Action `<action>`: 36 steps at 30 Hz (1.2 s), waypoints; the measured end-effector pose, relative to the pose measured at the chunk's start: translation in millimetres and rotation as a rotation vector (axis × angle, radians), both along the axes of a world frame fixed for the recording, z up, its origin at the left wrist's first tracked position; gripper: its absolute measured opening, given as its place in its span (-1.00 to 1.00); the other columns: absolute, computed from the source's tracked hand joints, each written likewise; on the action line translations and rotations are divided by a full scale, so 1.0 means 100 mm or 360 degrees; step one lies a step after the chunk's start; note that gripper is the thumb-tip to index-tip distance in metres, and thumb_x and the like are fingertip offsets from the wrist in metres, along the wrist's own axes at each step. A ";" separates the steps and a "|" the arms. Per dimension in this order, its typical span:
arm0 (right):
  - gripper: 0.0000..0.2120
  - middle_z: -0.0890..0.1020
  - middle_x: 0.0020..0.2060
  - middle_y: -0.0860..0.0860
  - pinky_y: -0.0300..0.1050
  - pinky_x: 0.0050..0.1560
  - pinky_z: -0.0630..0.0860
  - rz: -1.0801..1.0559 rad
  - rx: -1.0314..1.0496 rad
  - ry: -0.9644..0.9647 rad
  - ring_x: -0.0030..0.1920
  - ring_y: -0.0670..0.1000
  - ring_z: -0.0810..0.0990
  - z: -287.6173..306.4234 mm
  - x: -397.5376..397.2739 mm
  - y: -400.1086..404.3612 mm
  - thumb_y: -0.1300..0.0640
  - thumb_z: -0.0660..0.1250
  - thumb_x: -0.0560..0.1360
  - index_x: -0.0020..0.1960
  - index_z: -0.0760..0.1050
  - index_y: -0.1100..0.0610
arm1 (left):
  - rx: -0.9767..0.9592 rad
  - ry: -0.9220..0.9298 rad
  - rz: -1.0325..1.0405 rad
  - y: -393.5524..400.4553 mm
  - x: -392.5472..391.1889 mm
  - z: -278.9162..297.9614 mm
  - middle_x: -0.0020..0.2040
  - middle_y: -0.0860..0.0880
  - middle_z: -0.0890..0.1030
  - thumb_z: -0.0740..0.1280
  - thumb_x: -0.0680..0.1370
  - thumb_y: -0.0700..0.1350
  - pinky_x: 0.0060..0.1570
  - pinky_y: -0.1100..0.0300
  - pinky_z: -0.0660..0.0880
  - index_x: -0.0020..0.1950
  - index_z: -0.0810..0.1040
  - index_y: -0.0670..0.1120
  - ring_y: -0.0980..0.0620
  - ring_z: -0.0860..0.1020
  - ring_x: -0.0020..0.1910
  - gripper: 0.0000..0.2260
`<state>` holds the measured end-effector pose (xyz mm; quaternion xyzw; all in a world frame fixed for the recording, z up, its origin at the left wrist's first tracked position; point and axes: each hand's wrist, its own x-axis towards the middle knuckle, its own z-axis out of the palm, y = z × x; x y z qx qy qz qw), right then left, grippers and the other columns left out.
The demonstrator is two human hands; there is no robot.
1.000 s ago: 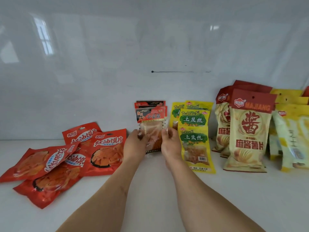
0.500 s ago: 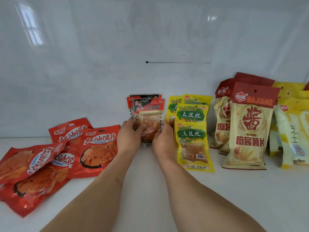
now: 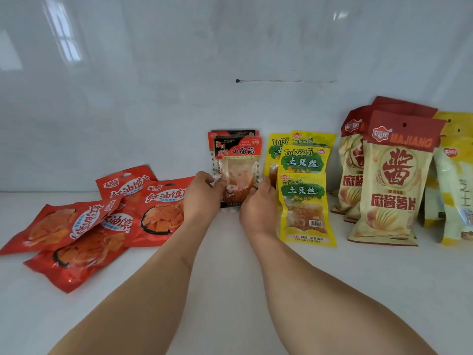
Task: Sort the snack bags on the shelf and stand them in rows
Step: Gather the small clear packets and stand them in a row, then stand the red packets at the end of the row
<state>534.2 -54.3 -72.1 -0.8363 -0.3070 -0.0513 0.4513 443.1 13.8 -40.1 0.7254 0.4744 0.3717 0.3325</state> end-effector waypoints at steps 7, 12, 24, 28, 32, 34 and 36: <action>-0.48 0.31 0.46 0.26 0.12 0.44 0.22 -0.0071 0.0028 -0.0136 0.46 0.26 0.27 -0.06 -0.24 -0.17 0.20 0.20 0.61 0.53 0.18 0.29 | 0.0031 0.0044 0.0011 -0.18 -0.24 -0.03 -0.16 0.00 0.56 0.36 0.58 -0.04 -0.17 0.10 0.42 0.07 0.48 -0.11 -0.09 0.55 -0.09 -0.83; -0.52 0.37 0.42 0.21 0.16 0.38 0.34 0.0023 0.0059 -0.0378 0.42 0.23 0.33 -0.06 -0.44 -0.29 0.19 0.26 0.57 0.47 0.31 0.20 | 0.0174 0.0155 0.0054 -0.33 -0.50 0.06 0.00 -0.06 0.60 0.30 0.60 -0.09 -0.12 0.09 0.44 0.16 0.53 -0.14 -0.07 0.51 -0.08 -0.81; -0.66 0.57 0.07 0.11 0.01 0.00 0.49 0.0505 -0.0319 -0.0286 0.08 0.14 0.54 0.01 -1.12 -0.04 -0.03 0.06 0.68 0.16 0.50 0.15 | 0.0548 0.0483 0.0211 0.05 -1.38 0.10 0.18 -0.11 0.58 0.20 0.62 -0.12 0.04 0.00 0.45 0.22 0.56 -0.14 -0.14 0.50 0.17 -0.76; -0.57 0.57 0.13 0.13 0.03 0.06 0.51 0.0360 -0.0474 -0.0133 0.13 0.17 0.53 0.07 -1.26 0.17 -0.14 0.02 0.66 0.21 0.48 0.15 | 0.0608 0.0745 0.0107 0.37 -1.63 0.05 0.29 -0.15 0.56 0.18 0.63 -0.11 0.26 -0.04 0.39 0.35 0.52 -0.14 -0.18 0.43 0.31 -0.67; -0.51 0.51 0.26 0.15 0.04 0.16 0.42 0.0177 -0.0617 -0.0028 0.29 0.19 0.44 0.15 -1.43 0.35 -0.18 0.05 0.65 0.35 0.39 0.15 | 0.0568 0.1081 -0.0183 0.62 -1.82 -0.04 0.35 -0.11 0.53 0.14 0.65 0.00 0.29 -0.03 0.40 0.36 0.48 -0.08 -0.16 0.43 0.33 -0.67; -0.51 0.49 0.30 0.15 0.05 0.20 0.40 0.0080 -0.0691 -0.0042 0.31 0.20 0.41 0.16 -1.54 0.44 -0.18 0.09 0.63 0.37 0.37 0.16 | 0.0510 0.1134 -0.0305 0.70 -1.92 -0.08 0.36 -0.11 0.50 0.13 0.66 0.01 0.25 -0.06 0.44 0.35 0.47 -0.07 -0.17 0.46 0.30 -0.67; -0.50 0.48 0.30 0.15 0.06 0.21 0.38 0.0040 -0.0732 -0.0048 0.30 0.20 0.41 0.13 -1.65 0.52 -0.19 0.12 0.61 0.36 0.37 0.15 | 0.0476 0.1159 -0.0362 0.77 -2.04 -0.11 0.37 -0.10 0.48 0.11 0.67 0.02 0.24 -0.07 0.45 0.37 0.45 -0.06 -0.18 0.47 0.30 -0.67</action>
